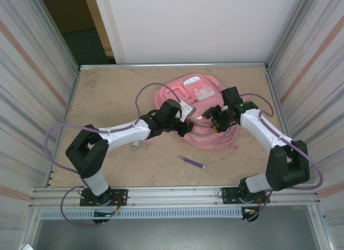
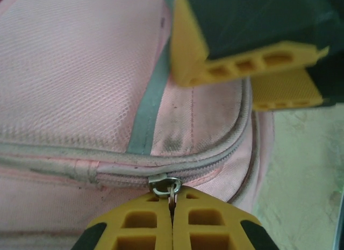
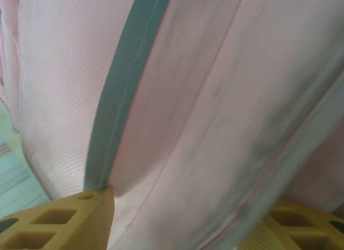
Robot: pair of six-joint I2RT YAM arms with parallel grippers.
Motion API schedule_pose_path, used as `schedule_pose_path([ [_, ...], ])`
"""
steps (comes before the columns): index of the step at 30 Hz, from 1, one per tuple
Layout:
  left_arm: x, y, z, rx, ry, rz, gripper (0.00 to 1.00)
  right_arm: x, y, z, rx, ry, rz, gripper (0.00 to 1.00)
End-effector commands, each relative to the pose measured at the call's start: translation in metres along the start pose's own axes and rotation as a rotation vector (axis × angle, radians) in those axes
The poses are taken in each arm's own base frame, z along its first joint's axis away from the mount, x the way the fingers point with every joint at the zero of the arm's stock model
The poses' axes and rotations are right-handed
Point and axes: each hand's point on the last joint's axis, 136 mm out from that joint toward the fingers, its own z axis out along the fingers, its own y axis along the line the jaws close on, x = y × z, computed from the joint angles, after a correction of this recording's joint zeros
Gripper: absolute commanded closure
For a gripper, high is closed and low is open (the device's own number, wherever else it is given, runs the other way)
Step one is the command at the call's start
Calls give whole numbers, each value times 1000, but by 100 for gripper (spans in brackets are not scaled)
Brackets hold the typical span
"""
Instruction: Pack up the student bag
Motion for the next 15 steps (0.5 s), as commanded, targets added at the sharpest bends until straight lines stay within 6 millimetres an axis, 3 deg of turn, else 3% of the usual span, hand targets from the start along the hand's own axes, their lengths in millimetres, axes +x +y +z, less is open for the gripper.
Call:
schedule_pose_path([
  [1,-28,-15,4,40,-72,34,100,4,1,-1,-4,-44,75,53],
  [3,-29,-9,1,42,-80,9,100,2,-2,1,13,-51,62,67],
  [4,-28,-2,-1,36,-85,-18,100,0,-4,1,16,-54,47,77],
  [7,-22,27,-14,-21,-72,-53,100,-4,-8,-3,30,-61,-6,93],
  [12,4,85,-37,-234,-25,-28,100,-11,-7,-17,48,-79,-105,100],
  [15,11,107,-43,-316,-14,-10,100,-11,-4,-19,49,-72,-137,100],
])
